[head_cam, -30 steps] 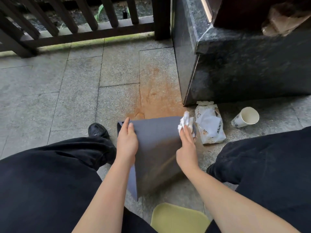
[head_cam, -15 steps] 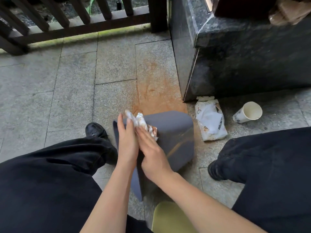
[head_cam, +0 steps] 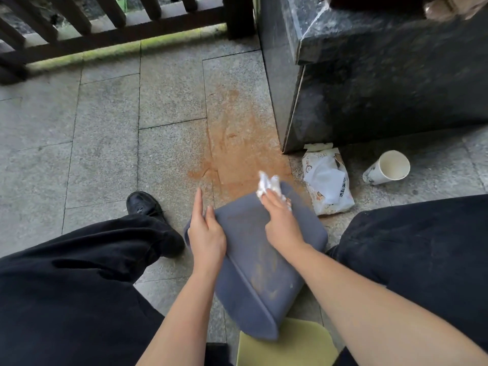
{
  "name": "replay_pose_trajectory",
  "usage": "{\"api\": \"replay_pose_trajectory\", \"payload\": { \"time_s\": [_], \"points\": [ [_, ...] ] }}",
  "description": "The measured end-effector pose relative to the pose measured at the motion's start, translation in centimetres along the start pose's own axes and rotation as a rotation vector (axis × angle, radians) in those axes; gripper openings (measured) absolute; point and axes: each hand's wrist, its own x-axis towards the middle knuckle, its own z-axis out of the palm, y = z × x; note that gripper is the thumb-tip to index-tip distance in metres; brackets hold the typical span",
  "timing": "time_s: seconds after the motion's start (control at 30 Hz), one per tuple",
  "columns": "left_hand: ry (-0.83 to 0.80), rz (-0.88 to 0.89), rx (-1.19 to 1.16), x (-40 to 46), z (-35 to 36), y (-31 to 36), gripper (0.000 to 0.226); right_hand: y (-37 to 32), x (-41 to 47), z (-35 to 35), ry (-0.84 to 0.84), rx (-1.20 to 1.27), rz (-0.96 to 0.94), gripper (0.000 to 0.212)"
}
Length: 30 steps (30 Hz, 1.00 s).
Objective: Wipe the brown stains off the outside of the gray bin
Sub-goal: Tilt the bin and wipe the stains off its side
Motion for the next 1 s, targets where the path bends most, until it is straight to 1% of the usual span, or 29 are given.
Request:
{"api": "replay_pose_trajectory", "payload": {
  "time_s": [0.07,0.1,0.17,0.2,0.23,0.3,0.33,0.37,0.4,0.43,0.5,0.57,0.6,0.7,0.8,0.87,0.93,1.0],
  "points": [
    [0.025,-0.01,0.024,0.2,-0.4,-0.1,0.049,2.6,0.4,-0.9,-0.086,-0.034,0.196,0.072],
    [0.034,-0.012,0.031,0.3,-0.6,-0.1,0.049,3.5,0.3,-1.2,-0.133,-0.008,0.28,0.068],
    [0.032,-0.009,0.047,0.8,-0.9,-0.2,0.05,3.5,-0.3,-1.0,-0.183,0.056,0.374,0.066],
    [0.025,-0.006,0.056,1.0,-0.9,-0.2,0.05,2.6,-0.6,-0.7,-0.183,0.058,0.358,0.067],
    [0.014,-0.004,0.061,1.1,-0.9,-0.3,0.05,1.2,-0.9,-0.4,-0.171,0.042,0.277,0.068],
    [-0.009,-0.009,0.064,1.4,-0.8,-0.5,0.05,-2.2,-1.5,0.3,-0.143,0.059,-0.018,0.077],
    [-0.008,-0.004,0.071,1.4,-0.8,-0.5,0.05,-4.1,-1.9,0.6,-0.149,0.12,-0.161,0.083],
    [0.001,0.006,0.069,1.4,-0.8,-0.6,0.05,-5.8,-2.5,0.9,-0.171,0.186,-0.264,0.086],
    [0.007,0.01,0.049,1.5,-0.9,-0.7,0.049,-7.3,-3.2,1.3,-0.203,0.241,-0.317,0.085],
    [0.006,-0.004,0.007,1.5,-0.8,-0.8,0.05,-8.3,-3.8,1.6,-0.229,0.284,-0.334,0.083],
    [-0.014,-0.093,-0.135,1.5,-0.7,-0.7,0.053,-8.9,-4.4,1.8,-0.273,0.33,-0.345,0.082],
    [-0.038,-0.174,-0.251,1.8,-0.5,-0.7,0.057,-8.1,-3.9,1.7,-0.32,0.29,-0.348,0.086],
    [-0.048,-0.179,-0.259,1.9,-0.5,-0.8,0.058,-7.4,-3.4,1.7,-0.331,0.256,-0.336,0.088],
    [-0.057,-0.161,-0.163,1.8,-0.6,-1.9,0.061,-5.6,-2.4,2.3,-0.328,0.148,-0.292,0.086],
    [-0.069,-0.213,-0.108,1.5,-0.5,-4.0,0.064,-3.2,-2.4,2.8,-0.295,0.051,-0.224,0.088],
    [-0.113,-0.309,-0.165,1.5,0.1,-4.3,0.067,-2.0,-2.3,2.8,-0.258,0.025,-0.178,0.09],
    [-0.149,-0.402,-0.255,1.7,0.7,-4.4,0.07,-1.6,-2.2,2.8,-0.259,0.031,-0.144,0.089],
    [-0.174,-0.41,-0.3,1.7,1.2,-4.6,0.079,-1.9,-2.2,2.7,-0.264,0.031,-0.133,0.089]
  ]
}}
